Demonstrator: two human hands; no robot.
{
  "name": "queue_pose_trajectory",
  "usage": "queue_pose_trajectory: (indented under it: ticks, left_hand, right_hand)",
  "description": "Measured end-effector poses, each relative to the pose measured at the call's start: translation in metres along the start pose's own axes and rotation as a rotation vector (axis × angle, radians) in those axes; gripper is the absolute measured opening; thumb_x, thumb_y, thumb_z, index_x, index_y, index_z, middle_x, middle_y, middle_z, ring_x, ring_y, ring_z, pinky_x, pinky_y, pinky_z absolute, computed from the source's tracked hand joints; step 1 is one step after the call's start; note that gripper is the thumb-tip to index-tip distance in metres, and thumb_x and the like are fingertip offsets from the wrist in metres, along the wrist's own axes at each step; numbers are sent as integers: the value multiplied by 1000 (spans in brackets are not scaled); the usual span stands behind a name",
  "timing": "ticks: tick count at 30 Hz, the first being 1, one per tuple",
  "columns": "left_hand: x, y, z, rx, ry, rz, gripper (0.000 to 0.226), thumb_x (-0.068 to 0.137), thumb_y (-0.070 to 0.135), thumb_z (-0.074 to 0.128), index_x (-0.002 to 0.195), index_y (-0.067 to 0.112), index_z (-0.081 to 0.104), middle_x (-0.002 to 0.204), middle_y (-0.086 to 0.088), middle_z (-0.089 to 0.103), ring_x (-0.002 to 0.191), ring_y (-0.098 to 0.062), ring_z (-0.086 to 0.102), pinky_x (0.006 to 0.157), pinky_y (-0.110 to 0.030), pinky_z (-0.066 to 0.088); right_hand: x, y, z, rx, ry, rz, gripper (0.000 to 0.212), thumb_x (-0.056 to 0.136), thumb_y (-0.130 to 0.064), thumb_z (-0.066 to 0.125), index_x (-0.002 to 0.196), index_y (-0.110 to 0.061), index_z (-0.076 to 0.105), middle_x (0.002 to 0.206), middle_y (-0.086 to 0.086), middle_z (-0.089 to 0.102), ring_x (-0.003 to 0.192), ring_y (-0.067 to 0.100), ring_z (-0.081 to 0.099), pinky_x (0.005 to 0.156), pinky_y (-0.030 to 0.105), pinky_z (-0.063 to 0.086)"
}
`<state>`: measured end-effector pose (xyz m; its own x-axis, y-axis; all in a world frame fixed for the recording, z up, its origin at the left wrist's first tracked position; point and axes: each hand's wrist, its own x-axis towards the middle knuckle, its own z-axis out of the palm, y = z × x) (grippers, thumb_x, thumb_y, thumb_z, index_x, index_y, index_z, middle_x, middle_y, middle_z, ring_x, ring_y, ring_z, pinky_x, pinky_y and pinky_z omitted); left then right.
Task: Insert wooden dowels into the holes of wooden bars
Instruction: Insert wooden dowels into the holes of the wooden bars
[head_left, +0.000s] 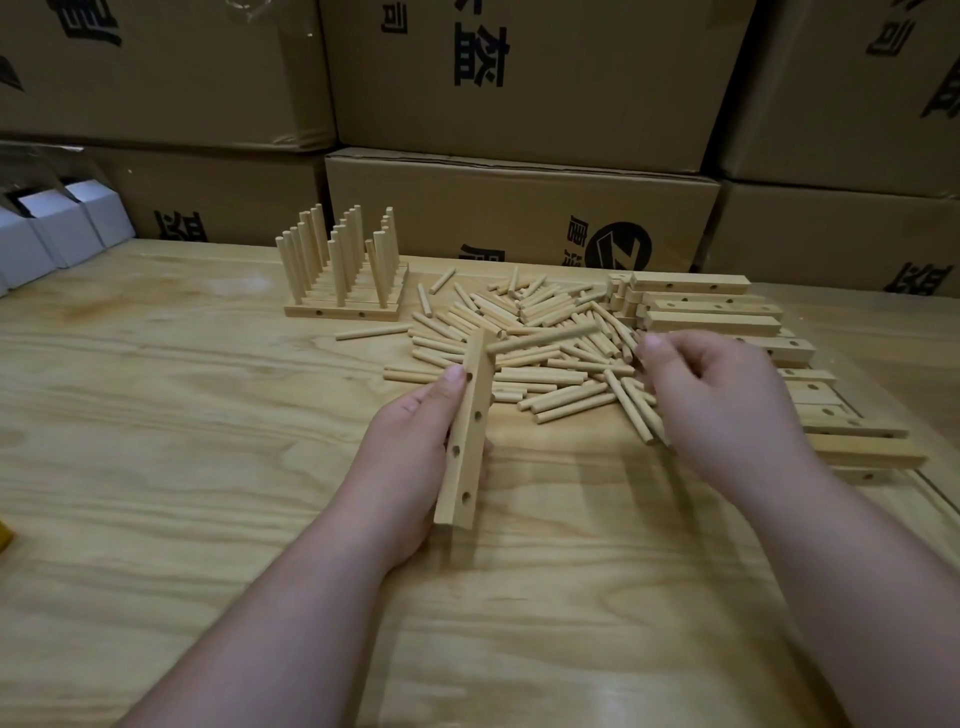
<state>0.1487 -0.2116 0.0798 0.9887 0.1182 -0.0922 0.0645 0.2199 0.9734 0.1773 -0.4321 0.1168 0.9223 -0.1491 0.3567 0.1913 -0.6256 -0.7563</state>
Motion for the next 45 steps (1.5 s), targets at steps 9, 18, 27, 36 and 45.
queue_pose_trajectory:
  ticks: [9, 18, 27, 36, 45]
  left_hand:
    - [1, -1, 1, 2, 19, -19, 46, 101, 55, 48, 89, 22, 78, 64, -5, 68, 48, -12, 57, 42, -24, 45]
    - [0, -1, 2, 41, 43, -3, 46, 100, 56, 48, 94, 21, 77, 65, -3, 69, 49, -10, 59, 42, -21, 45]
    - [-1, -2, 4, 41, 56, 51, 46, 98, 57, 51, 92, 18, 75, 66, -2, 69, 51, -8, 60, 44, -17, 45]
    - [0, -5, 4, 89, 29, 92, 44, 99, 58, 48, 84, 26, 73, 66, 2, 67, 54, -7, 59, 46, -19, 46]
    - [-2, -5, 8, 156, 6, 151, 43, 103, 53, 45, 76, 37, 74, 67, 12, 70, 55, 3, 61, 50, -14, 45]
  right_hand:
    - [-12, 24, 32, -620, -426, -287, 43, 100, -39, 43, 144, -39, 47, 156, -19, 36, 148, 6, 22, 117, 40, 2]
    - [-10, 28, 31, -622, -319, -354, 30, 97, -30, 53, 123, -40, 63, 116, -23, 53, 123, 7, 38, 106, 35, 8]
    - [-14, 14, 26, -392, -315, -452, 12, 99, -32, 54, 107, -38, 61, 98, -29, 52, 105, -4, 42, 100, 25, 21]
    - [-29, -6, 25, -124, -275, -581, 14, 94, -28, 66, 104, -23, 75, 92, -18, 69, 91, 0, 59, 77, 19, 48]
    - [-31, -12, 28, -15, -267, -509, 12, 88, -25, 74, 100, -24, 76, 91, -19, 69, 91, -1, 62, 78, 16, 49]
